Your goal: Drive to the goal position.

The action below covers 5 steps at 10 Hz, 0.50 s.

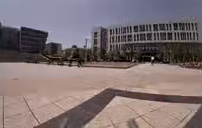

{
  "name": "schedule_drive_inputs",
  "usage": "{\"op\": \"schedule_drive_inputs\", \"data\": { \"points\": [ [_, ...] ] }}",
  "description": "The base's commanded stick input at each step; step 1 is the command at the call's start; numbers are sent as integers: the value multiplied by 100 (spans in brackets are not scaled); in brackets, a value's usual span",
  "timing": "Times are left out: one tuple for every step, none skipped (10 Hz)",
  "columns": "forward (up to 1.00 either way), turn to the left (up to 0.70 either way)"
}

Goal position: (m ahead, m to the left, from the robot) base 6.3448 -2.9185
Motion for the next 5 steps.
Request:
{"op": "schedule_drive_inputs", "data": {
  "points": [
    [100, 0],
    [100, 0],
    [100, 0],
    [100, 0],
    [100, 0]
  ]
}}
